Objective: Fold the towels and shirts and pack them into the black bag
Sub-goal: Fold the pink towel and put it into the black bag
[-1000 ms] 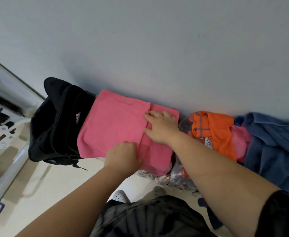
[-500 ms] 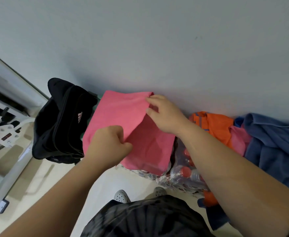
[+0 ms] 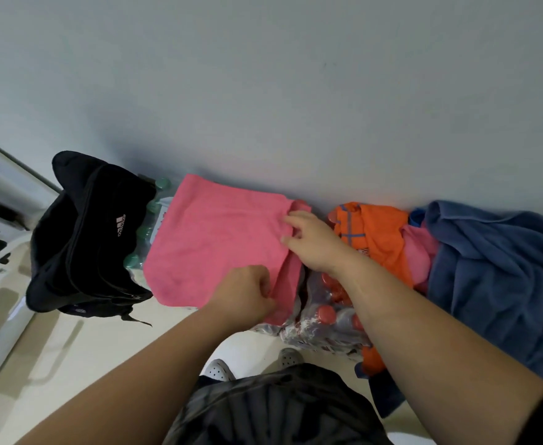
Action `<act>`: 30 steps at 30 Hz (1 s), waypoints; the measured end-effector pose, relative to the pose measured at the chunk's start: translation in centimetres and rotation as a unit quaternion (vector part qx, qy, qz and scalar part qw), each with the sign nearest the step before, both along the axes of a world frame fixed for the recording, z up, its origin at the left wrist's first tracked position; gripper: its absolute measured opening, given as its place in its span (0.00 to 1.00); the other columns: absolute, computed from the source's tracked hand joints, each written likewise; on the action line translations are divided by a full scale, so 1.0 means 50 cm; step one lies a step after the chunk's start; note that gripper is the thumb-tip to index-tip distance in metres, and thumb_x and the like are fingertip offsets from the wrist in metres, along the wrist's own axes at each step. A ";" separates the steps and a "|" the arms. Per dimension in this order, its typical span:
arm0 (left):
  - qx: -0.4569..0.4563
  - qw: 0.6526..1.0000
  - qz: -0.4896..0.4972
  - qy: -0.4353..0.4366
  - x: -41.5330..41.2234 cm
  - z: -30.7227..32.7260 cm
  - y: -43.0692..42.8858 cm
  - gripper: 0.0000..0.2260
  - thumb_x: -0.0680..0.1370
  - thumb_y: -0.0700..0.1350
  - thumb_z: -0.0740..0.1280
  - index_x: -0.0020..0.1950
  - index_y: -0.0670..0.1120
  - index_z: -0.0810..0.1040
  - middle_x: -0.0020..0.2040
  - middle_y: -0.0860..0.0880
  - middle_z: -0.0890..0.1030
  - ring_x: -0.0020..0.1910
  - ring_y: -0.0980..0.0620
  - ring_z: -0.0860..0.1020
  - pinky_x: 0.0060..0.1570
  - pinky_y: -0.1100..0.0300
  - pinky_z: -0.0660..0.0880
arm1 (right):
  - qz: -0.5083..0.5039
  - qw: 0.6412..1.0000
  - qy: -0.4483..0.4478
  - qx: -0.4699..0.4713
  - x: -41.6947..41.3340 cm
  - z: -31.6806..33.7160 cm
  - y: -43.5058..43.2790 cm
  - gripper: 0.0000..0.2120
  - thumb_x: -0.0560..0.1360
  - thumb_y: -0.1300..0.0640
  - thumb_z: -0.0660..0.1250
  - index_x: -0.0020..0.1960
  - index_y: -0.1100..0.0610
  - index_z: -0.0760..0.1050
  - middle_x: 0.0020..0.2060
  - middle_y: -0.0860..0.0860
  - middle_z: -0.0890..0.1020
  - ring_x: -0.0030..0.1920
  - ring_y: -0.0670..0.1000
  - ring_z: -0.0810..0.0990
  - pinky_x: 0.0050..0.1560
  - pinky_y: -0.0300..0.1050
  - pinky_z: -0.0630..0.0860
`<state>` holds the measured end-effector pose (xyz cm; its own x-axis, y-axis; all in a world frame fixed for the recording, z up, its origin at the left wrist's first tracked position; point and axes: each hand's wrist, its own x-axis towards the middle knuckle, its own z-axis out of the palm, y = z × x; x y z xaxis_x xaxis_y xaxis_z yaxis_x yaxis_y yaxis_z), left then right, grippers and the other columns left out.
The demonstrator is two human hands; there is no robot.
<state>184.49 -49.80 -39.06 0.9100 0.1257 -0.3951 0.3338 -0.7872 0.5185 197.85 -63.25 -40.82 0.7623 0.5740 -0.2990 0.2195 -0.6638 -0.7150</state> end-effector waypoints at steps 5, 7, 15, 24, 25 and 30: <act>-0.085 0.995 0.022 -0.046 -0.009 0.070 0.010 0.07 0.66 0.37 0.69 0.34 0.44 0.71 0.22 0.53 0.73 0.22 0.53 0.70 0.27 0.54 0.68 | -0.095 0.984 -0.054 0.141 0.008 0.053 -0.007 0.19 0.79 0.55 0.67 0.67 0.62 0.76 0.64 0.55 0.77 0.56 0.54 0.81 0.62 0.56 0.77; -0.108 0.992 0.025 -0.061 -0.007 0.083 0.004 0.08 0.66 0.36 0.69 0.34 0.44 0.71 0.22 0.54 0.71 0.23 0.55 0.67 0.27 0.58 0.64 | -0.110 0.979 -0.064 0.159 0.011 0.066 -0.019 0.19 0.78 0.54 0.67 0.66 0.62 0.77 0.62 0.55 0.78 0.56 0.54 0.81 0.61 0.56 0.78; -0.084 0.992 -0.082 0.040 0.000 0.007 -0.023 0.02 0.72 0.43 0.71 0.43 0.50 0.80 0.34 0.54 0.82 0.34 0.57 0.79 0.36 0.61 0.73 | -0.034 0.989 -0.095 -0.105 -0.026 0.009 -0.045 0.23 0.77 0.48 0.68 0.65 0.62 0.74 0.66 0.60 0.70 0.65 0.61 0.71 0.68 0.48 0.68; 0.196 0.976 0.016 -0.091 0.025 -0.017 0.184 0.26 0.74 0.53 0.66 0.72 0.49 0.71 0.70 0.45 0.72 0.67 0.40 0.72 0.66 0.46 0.69 | 0.081 0.969 -0.149 -0.179 -0.101 -0.021 0.079 0.38 0.80 0.34 0.51 0.82 0.49 0.41 0.80 0.55 0.37 0.79 0.59 0.35 0.77 0.64 0.37; 0.224 0.973 -0.006 -0.056 0.027 -0.024 0.210 0.30 0.76 0.57 0.64 0.77 0.49 0.64 0.77 0.46 0.65 0.74 0.41 0.65 0.72 0.44 0.63 | 0.085 0.966 -0.146 -0.197 -0.106 -0.037 0.081 0.39 0.79 0.33 0.50 0.81 0.49 0.39 0.80 0.55 0.34 0.79 0.59 0.31 0.76 0.66 0.35; 0.260 0.960 -0.096 0.029 -0.004 -0.059 0.270 0.37 0.78 0.69 0.51 0.82 0.51 0.48 0.82 0.51 0.48 0.81 0.47 0.49 0.76 0.39 0.52 | 0.094 0.946 -0.191 -0.245 -0.141 -0.074 0.065 0.40 0.76 0.28 0.43 0.80 0.46 0.34 0.78 0.54 0.29 0.76 0.57 0.25 0.74 0.67 0.32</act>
